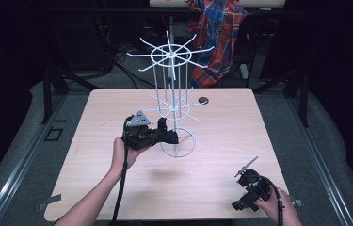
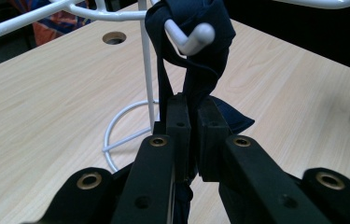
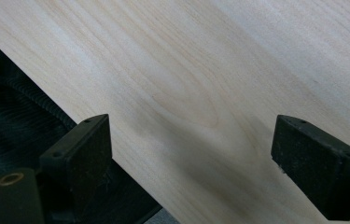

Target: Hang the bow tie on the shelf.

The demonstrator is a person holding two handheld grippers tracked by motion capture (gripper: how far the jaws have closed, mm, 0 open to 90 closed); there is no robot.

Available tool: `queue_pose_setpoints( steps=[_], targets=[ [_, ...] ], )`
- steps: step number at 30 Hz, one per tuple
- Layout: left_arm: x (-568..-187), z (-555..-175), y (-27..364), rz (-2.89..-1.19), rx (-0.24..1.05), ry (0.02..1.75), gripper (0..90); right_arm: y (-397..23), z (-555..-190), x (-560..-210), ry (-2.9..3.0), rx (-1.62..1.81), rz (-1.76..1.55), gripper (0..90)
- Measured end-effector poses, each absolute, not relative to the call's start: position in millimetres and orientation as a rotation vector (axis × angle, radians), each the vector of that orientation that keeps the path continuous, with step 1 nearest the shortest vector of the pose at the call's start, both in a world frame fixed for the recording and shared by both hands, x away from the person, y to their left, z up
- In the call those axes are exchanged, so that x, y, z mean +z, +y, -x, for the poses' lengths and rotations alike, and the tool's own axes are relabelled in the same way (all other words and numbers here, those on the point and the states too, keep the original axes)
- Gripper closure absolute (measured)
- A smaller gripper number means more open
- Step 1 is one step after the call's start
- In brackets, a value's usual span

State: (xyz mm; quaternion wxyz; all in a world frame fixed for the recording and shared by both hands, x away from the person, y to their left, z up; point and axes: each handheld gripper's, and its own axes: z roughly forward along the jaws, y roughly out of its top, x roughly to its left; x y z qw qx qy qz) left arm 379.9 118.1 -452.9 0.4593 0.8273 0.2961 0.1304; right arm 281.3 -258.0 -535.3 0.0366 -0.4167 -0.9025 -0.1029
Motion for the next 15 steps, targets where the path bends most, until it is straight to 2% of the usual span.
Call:
queue_pose_setpoints(
  steps=[15],
  targets=[
    [-453.8, -381.6, 115.9, -2.033, 0.316, 0.74, 85.2, -257.3, -279.2, -533.4, -2.778, -0.332, 1.279, 11.8]
  ],
)
